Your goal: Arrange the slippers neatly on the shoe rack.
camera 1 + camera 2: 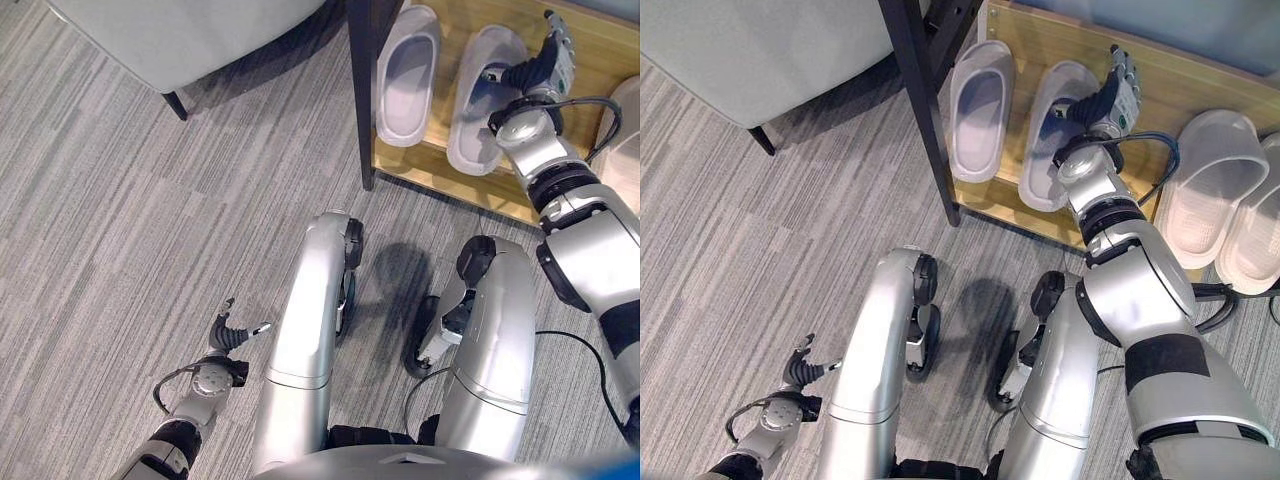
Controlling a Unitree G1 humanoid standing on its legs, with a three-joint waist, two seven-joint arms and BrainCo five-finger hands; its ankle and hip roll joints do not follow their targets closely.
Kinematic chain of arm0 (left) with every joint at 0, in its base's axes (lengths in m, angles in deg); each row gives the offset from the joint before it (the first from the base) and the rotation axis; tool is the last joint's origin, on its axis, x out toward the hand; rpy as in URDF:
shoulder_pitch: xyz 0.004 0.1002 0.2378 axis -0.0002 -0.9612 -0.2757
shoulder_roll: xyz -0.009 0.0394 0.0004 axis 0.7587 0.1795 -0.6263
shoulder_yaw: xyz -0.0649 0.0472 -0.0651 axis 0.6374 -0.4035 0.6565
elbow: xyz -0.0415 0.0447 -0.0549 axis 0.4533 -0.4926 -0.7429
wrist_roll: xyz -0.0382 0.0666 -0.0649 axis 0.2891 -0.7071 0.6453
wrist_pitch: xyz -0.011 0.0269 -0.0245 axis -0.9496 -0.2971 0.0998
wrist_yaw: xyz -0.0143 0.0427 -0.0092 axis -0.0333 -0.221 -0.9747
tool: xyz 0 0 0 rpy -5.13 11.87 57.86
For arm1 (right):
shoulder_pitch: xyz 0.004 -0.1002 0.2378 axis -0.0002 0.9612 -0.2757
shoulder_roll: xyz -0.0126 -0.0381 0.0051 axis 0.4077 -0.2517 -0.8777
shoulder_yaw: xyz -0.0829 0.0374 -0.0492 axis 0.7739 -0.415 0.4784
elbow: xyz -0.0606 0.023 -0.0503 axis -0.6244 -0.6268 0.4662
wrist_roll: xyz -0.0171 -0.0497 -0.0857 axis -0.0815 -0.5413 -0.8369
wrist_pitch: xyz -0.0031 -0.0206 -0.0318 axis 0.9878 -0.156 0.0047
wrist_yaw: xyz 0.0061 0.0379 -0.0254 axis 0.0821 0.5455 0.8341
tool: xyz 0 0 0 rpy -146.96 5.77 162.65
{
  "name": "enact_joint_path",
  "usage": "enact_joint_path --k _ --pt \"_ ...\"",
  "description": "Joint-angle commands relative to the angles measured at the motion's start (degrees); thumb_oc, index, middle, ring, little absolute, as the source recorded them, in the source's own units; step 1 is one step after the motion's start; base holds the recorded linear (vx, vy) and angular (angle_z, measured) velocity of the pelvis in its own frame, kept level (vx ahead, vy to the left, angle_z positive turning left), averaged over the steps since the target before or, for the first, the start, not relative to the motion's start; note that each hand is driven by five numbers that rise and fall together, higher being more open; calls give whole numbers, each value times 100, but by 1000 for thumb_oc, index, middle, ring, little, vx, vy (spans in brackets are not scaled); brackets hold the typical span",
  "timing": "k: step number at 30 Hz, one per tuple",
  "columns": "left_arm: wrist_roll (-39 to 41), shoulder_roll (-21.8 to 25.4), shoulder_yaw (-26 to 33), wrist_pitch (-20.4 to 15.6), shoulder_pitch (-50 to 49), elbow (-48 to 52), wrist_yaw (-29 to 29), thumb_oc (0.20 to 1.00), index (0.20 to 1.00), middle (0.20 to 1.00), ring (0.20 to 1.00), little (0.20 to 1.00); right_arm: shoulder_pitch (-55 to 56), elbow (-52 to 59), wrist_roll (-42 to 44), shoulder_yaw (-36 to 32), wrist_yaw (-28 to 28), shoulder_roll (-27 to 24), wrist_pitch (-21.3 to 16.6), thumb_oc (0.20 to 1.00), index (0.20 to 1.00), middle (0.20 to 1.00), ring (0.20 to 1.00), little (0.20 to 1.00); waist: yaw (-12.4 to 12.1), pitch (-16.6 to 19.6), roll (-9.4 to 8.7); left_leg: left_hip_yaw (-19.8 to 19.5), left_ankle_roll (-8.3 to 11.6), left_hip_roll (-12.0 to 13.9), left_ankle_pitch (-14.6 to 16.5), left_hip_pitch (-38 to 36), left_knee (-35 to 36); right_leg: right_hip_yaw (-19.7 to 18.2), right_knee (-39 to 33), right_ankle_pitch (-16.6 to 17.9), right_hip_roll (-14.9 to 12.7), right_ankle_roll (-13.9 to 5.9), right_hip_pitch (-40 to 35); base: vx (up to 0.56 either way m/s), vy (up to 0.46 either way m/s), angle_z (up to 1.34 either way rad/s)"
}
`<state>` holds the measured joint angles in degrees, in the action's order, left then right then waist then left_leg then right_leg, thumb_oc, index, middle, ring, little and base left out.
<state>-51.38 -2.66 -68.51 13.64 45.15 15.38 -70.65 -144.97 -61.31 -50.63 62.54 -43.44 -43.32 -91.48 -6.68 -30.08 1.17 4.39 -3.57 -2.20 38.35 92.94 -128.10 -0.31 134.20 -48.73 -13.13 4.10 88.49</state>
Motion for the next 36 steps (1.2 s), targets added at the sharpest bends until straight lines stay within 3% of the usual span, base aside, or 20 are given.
enact_joint_path --k 1,18,25,30,36 --pt "183 266 -281 -54 -228 454 -57 1000 1000 1000 1000 1000 -611 257 376 69 255 -93 -414 1000 1000 1000 1000 1000 -230 96 81 -755 41 50 890 -298 -435 -1065 96 825 213 -116 -219 0 0 0" --pt "274 228 -354 51 -397 214 141 1000 1000 1000 1000 1000 -666 -87 512 76 -126 148 -342 1000 1000 1000 1000 1000 -241 39 140 -746 51 39 896 -298 -602 -1134 295 864 225 -153 -252 -6 2 0" --pt "197 191 -477 112 -275 306 49 1000 1000 1000 1000 1000 -532 -174 750 -270 95 594 -394 1000 1000 1000 1000 1000 -222 53 181 -711 25 32 960 -298 -735 -1146 380 865 234 -166 -299 0 0 0" --pt "223 176 -503 105 -250 474 -11 1000 1000 1000 1000 1000 -483 -131 1244 -555 195 757 -572 1000 1000 1000 1000 1000 -227 38 255 -654 -7 40 1005 -298 -864 -1183 490 860 255 -176 -272 0 0 0" --pt "177 -124 -443 31 -49 -412 -184 1000 1000 1000 1000 1000 -452 137 1519 -723 220 620 -822 1000 1000 1000 1000 1000 -231 39 238 -634 4 -3 968 -298 -889 -1235 563 851 233 -185 -325 0 0 0"
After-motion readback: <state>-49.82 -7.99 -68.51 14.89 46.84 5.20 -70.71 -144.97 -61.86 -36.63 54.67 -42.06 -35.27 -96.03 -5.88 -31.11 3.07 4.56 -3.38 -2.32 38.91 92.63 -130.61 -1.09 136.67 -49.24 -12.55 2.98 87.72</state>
